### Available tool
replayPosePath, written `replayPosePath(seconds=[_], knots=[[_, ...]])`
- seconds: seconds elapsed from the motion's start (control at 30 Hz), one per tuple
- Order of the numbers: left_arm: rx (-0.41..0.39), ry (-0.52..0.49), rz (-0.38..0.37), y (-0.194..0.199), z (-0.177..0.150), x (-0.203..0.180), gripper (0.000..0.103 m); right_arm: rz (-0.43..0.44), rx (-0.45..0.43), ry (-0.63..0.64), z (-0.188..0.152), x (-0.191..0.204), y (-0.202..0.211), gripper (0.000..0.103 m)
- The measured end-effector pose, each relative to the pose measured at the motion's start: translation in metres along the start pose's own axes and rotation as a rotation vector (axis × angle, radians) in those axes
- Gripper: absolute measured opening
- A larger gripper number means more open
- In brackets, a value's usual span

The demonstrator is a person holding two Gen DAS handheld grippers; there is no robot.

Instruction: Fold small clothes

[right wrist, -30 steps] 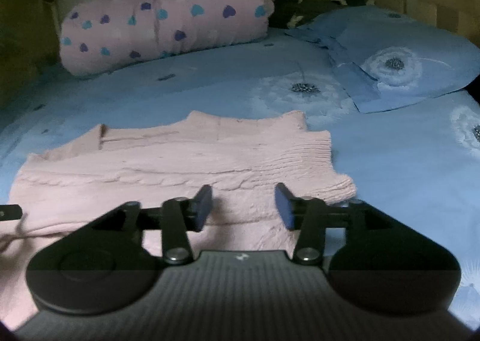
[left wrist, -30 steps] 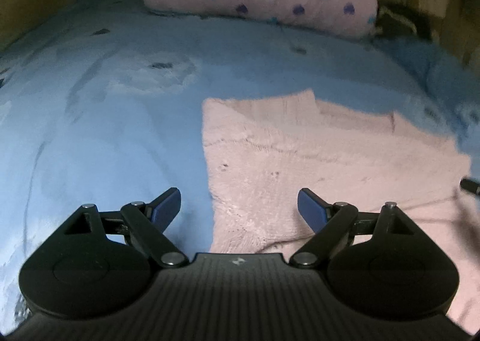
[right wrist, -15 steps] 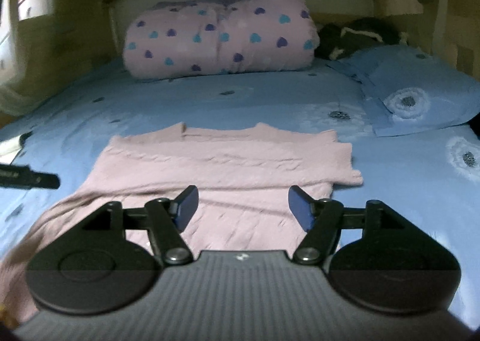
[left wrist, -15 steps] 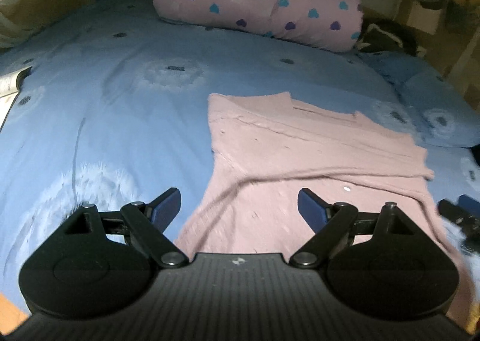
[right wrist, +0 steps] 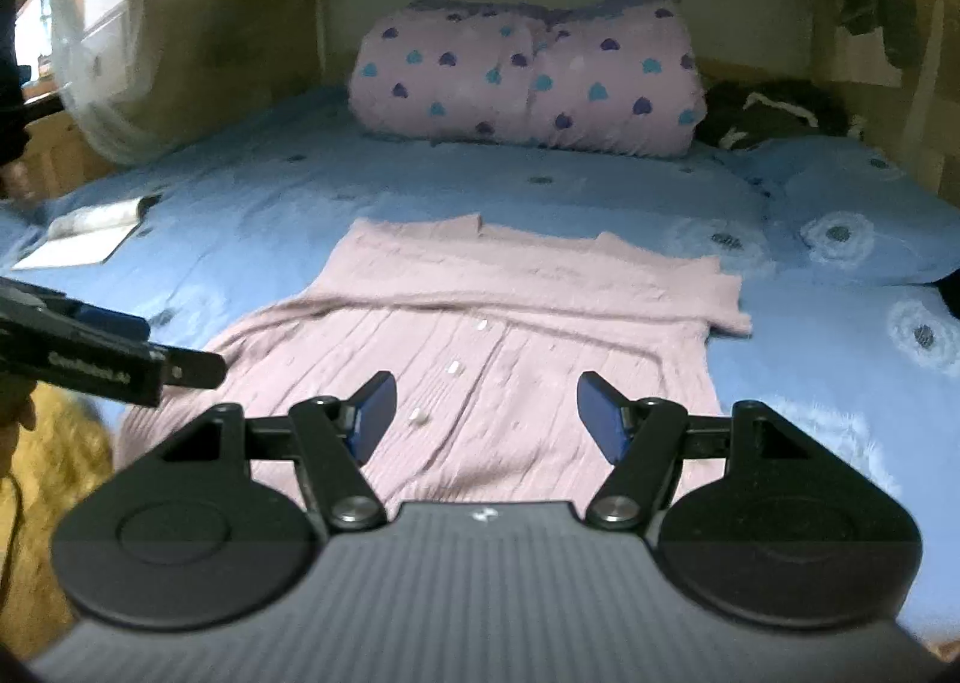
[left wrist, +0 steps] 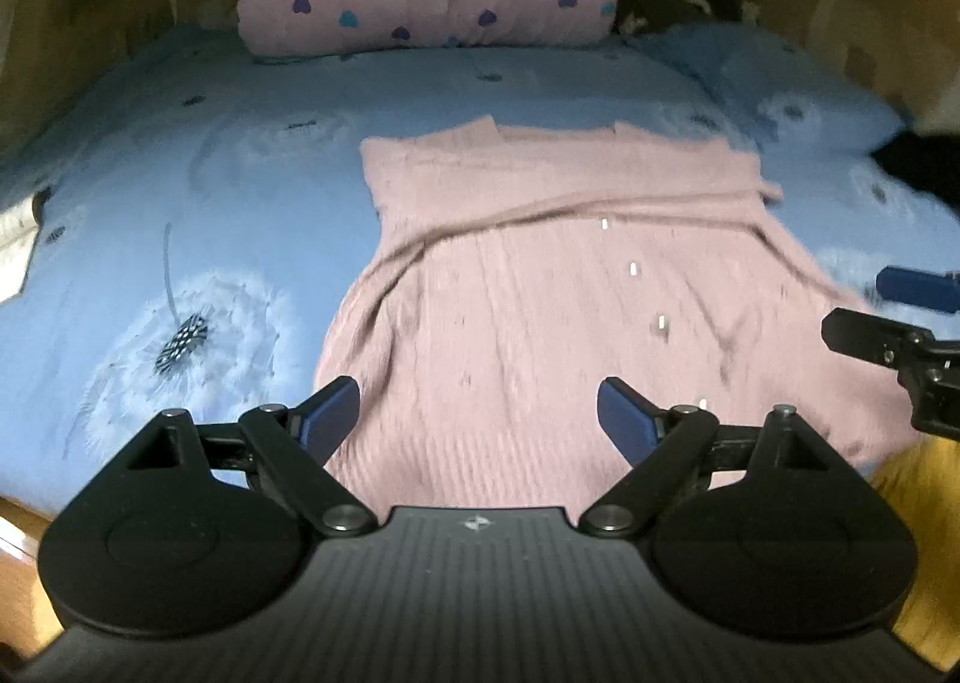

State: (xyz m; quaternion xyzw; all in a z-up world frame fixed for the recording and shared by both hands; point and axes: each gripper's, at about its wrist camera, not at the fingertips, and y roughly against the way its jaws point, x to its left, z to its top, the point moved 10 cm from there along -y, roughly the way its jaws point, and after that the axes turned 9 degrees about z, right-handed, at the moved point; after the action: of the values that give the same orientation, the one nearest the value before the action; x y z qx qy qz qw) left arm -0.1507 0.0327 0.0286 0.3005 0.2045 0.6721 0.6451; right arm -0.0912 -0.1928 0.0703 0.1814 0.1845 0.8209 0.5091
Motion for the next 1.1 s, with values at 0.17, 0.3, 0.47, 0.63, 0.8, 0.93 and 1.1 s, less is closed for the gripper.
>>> replayPosePath(seconds=[0.17,0.3,0.47,0.63,0.8,0.93,1.1], knots=[[-0.021,-0.066,0.002,0.01,-0.013,-0.008,0.09,0.005,0.053,0.05,-0.027,0.008,0.005,0.068],[-0.016,-0.109,-0.005,0.014,-0.027,-0.015,0.093,-0.004,0.083,0.076,-0.045,0.009,0.008,0.068],[0.013,-0.194,0.008,0.002,-0.047,-0.026,0.093,-0.005,0.128,0.13,-0.068,0.013,0.011,0.068],[-0.002,-0.274,-0.023,-0.008,-0.062,-0.042,0.093,-0.058,0.171,0.249,-0.083,0.016,0.005,0.068],[-0.014,-0.336,0.029,-0.023,-0.07,-0.046,0.093,-0.108,0.192,0.344,-0.092,0.016,-0.003,0.068],[-0.035,-0.326,0.077,-0.029,-0.066,-0.04,0.093,-0.125,0.205,0.334,-0.093,0.01,-0.011,0.068],[-0.067,-0.271,0.08,-0.03,-0.056,-0.032,0.093,-0.131,0.163,0.248,-0.087,0.0,-0.012,0.068]])
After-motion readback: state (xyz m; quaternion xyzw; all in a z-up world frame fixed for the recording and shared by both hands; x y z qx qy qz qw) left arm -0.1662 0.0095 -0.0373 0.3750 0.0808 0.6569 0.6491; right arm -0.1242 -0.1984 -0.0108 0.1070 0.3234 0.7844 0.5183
